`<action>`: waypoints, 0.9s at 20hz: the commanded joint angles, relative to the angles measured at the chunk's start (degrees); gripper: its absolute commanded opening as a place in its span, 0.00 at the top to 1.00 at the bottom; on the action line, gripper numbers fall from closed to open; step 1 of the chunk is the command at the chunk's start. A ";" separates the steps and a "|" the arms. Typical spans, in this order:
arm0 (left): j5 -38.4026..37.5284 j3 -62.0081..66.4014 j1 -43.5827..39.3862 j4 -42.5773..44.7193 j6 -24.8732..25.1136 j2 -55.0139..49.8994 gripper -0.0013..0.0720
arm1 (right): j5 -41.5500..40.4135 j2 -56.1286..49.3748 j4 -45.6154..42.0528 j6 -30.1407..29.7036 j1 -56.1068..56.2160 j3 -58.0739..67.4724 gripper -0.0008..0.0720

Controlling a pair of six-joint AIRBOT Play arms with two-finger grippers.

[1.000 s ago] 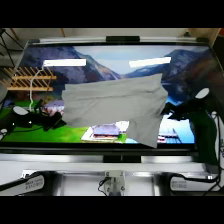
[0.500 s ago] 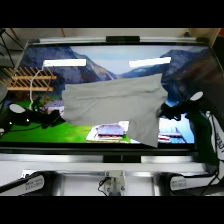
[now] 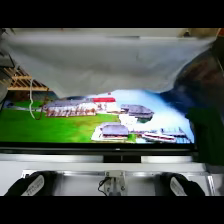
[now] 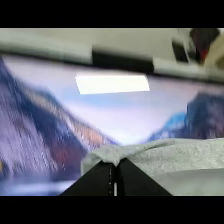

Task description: Fold the shirts.

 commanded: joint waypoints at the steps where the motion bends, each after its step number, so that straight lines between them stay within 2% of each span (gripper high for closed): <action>1: 2.91 18.64 0.07 14.71 -8.79 8.94 0.93 | -10.43 15.93 -8.59 -1.40 0.00 7.74 0.90; 3: 1.33 19.10 0.07 20.02 -13.53 14.03 0.93 | -7.45 22.38 -14.51 1.64 0.00 7.76 0.90; 6: -9.64 19.04 0.07 20.48 -13.81 17.66 0.93 | 4.61 27.67 -21.62 4.02 0.00 7.76 0.90; 9: -18.73 16.70 0.07 20.55 -12.68 17.79 0.93 | 10.82 27.61 -22.27 4.55 0.02 7.76 0.90; 14: -18.71 10.29 0.07 20.83 -7.10 14.36 0.93 | 11.43 20.46 -22.01 5.03 0.02 7.76 0.90; 18: -18.73 0.70 0.04 22.25 -6.23 4.98 0.93 | 22.73 4.90 -16.09 5.29 0.02 7.30 0.90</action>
